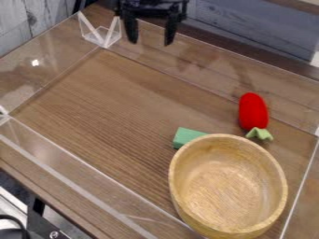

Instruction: Move the red object to the right side of the table

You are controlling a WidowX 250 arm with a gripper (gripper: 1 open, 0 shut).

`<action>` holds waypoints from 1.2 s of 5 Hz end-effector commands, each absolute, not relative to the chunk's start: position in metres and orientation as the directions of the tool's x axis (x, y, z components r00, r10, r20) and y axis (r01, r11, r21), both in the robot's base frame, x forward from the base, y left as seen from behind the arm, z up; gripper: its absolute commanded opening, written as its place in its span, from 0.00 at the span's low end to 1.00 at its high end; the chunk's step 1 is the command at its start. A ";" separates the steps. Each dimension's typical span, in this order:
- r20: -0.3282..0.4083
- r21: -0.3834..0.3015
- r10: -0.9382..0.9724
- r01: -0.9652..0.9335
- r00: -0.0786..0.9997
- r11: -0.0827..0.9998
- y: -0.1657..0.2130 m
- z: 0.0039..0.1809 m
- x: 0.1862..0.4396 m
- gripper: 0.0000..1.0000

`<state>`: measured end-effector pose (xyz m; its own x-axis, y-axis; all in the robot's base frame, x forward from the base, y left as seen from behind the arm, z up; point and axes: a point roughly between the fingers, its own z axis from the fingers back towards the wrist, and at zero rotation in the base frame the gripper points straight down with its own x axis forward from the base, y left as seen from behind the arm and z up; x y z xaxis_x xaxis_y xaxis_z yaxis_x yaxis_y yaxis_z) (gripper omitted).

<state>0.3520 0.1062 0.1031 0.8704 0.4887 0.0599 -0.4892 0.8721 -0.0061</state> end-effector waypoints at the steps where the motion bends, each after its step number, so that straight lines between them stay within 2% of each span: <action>1: 0.121 -0.018 0.462 -0.463 0.879 0.886 0.127 0.112 0.355 1.00; 3: 0.145 -0.035 0.371 -0.370 0.917 0.928 0.153 0.126 0.369 1.00; 5: 0.155 -0.042 0.223 -0.219 0.963 0.975 0.145 0.126 0.371 1.00; 6: 0.159 -0.048 0.193 -0.188 0.968 0.981 0.139 0.139 0.372 1.00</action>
